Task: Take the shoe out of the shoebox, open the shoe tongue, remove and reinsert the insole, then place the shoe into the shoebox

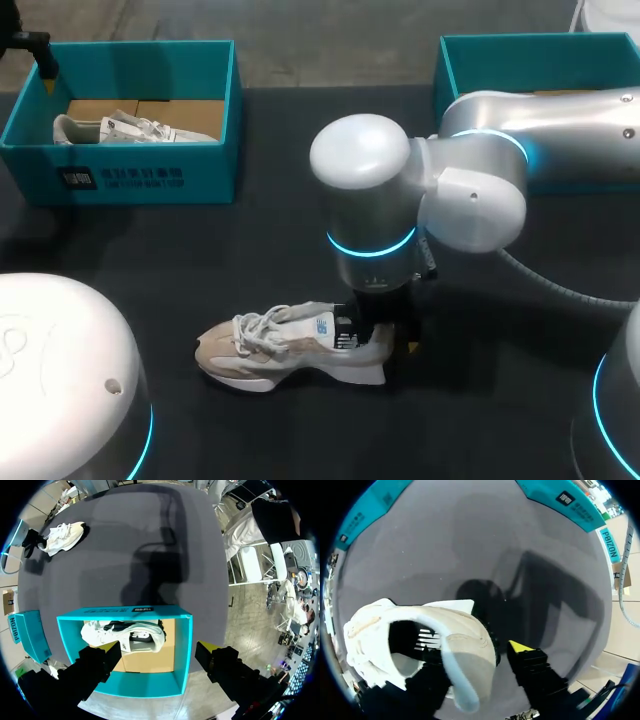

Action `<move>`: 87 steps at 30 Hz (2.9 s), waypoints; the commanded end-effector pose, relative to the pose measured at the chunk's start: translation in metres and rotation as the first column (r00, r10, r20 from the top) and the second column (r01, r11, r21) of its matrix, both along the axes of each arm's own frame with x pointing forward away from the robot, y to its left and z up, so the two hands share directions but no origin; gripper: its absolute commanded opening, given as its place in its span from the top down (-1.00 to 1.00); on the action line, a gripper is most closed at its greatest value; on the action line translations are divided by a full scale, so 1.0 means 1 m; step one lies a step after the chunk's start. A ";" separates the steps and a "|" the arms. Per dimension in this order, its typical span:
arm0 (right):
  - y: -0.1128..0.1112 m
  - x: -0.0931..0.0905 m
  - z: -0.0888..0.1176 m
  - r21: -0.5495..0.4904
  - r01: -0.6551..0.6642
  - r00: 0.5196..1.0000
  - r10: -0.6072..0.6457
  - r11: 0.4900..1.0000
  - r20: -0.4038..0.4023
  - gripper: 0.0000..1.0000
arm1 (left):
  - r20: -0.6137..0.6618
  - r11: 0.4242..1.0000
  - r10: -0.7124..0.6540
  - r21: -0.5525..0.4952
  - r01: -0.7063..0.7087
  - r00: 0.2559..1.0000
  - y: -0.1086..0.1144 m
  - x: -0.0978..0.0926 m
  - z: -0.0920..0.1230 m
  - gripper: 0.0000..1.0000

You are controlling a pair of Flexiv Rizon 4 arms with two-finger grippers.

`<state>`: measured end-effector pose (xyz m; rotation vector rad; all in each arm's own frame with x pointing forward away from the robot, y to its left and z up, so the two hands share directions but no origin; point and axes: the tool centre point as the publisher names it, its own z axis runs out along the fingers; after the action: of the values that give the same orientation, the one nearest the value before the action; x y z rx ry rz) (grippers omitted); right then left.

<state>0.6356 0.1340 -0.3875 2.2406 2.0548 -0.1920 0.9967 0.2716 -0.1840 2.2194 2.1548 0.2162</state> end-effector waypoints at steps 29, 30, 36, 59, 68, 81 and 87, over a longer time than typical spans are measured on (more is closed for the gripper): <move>-0.024 0.017 0.118 0.231 -0.276 0.961 0.262 0.933 0.090 -1.00 | 0.001 1.000 0.001 0.002 -0.001 1.000 0.000 -0.001 0.000 -1.00; -0.026 0.019 0.120 0.248 -0.308 0.951 0.288 0.919 0.113 -1.00 | 0.001 1.000 0.001 0.002 -0.001 1.000 0.000 -0.001 0.000 -1.00; -0.034 0.021 0.130 0.409 -0.470 0.882 0.392 0.782 0.263 -1.00 | 0.001 1.000 0.001 0.002 -0.001 1.000 0.000 -0.001 0.000 -1.00; -0.073 0.021 0.121 0.417 -0.828 0.560 0.574 0.374 0.598 -1.00 | 0.001 1.000 0.001 0.002 -0.001 1.000 0.000 -0.001 0.000 -1.00; -0.077 0.022 0.107 0.404 -0.881 0.468 0.577 0.247 0.669 -1.00 | 0.001 1.000 0.001 0.002 -0.001 1.000 0.000 -0.001 0.000 -1.00; -0.076 0.021 0.100 0.378 -0.893 0.447 0.589 0.246 0.673 -1.00 | 0.001 1.000 0.001 0.002 -0.001 1.000 0.000 -0.001 0.000 -1.00; -0.077 0.011 0.066 0.240 -0.926 0.371 0.576 0.292 0.729 -1.00 | 0.001 1.000 0.001 0.002 -0.001 1.000 0.000 -0.001 0.000 -1.00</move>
<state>0.6607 0.0508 -0.3106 0.7969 2.9671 1.0672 0.9967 0.2716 -0.1840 2.2194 2.1548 0.2162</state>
